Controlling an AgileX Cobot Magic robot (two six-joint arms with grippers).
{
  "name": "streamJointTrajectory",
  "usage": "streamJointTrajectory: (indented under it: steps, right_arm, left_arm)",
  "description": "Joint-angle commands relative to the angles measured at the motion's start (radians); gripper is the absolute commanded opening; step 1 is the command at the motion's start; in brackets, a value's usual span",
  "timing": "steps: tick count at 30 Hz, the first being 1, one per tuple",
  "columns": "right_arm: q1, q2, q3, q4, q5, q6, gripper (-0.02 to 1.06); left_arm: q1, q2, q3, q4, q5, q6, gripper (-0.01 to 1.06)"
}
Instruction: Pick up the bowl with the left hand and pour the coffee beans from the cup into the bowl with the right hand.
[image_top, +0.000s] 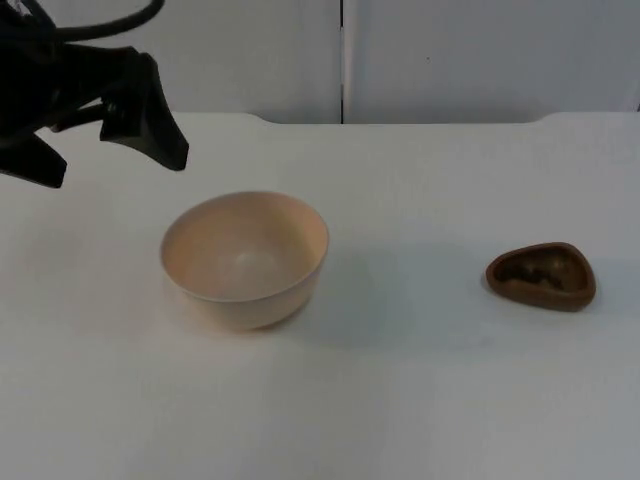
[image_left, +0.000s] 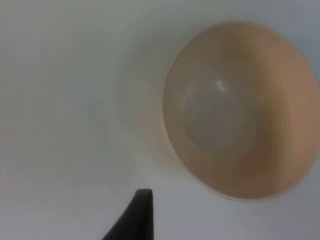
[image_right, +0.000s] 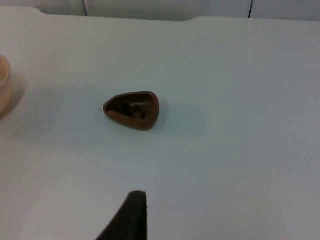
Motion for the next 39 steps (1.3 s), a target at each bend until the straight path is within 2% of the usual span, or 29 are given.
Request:
streamJointTrajectory:
  steps: [1,8,25,31,39]
  right_arm:
    - [-0.006,-0.004,0.0,0.002,-0.003,-0.003,1.05]
    - [-0.006,-0.004,0.0,0.002,-0.003,-0.003,1.05]
    - [-0.006,-0.004,0.0,0.002,-0.003,-0.003,1.05]
    - [-0.006,-0.004,0.0,0.002,-0.003,-0.003,1.05]
    - [-0.006,-0.004,0.0,0.002,-0.003,-0.003,1.05]
  left_arm:
    - [-0.005,0.054,-0.041,0.026,-0.009,-0.04,1.05]
    - [-0.003,0.124,-0.095,0.033,0.004,-0.058,1.05]
    - [0.009,0.382,-0.281,0.059,0.111,-0.082,1.05]
    - [0.043,0.442,-0.289,0.045,0.104,-0.082,1.03]
    - [0.043,0.481,-0.289,0.029,0.063,-0.082,1.0]
